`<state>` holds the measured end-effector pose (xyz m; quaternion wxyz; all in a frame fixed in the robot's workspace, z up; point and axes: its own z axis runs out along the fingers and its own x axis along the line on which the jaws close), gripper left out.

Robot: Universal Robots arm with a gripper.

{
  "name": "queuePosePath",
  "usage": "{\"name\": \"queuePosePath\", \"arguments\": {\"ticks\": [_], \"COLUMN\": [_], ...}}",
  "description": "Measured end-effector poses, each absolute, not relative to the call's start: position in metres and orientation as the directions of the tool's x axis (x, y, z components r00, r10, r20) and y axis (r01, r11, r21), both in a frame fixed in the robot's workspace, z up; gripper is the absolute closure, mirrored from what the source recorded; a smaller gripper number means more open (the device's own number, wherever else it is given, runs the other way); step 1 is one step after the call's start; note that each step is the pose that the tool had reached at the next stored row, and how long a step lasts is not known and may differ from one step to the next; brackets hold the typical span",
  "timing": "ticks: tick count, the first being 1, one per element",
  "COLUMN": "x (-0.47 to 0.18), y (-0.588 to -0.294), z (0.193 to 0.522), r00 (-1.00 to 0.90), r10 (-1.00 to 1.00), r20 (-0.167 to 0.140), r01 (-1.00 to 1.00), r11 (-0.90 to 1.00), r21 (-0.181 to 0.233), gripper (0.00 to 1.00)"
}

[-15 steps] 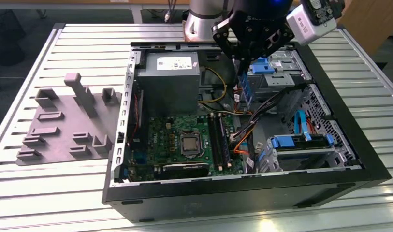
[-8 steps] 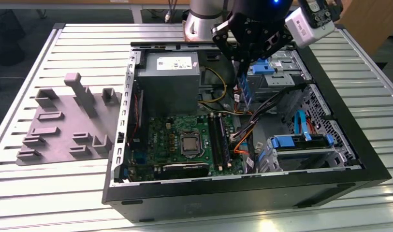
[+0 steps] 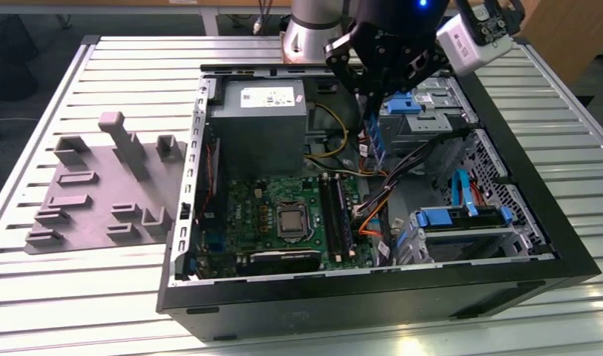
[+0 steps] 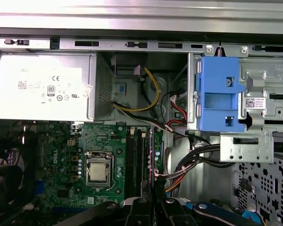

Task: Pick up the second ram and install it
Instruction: 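Insert the second ram into the second slot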

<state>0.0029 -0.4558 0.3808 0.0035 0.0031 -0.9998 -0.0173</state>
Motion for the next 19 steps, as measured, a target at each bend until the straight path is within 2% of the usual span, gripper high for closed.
{"name": "queuePosePath", "arguments": {"ticks": [19], "x": [0.0017], "y": [-0.4558], "z": [0.3707], "r00": [-1.0], "r10": [-0.006], "r20": [0.007], "r01": [-0.006], "r11": [0.999], "r21": [0.034], "gripper": [0.86]}}
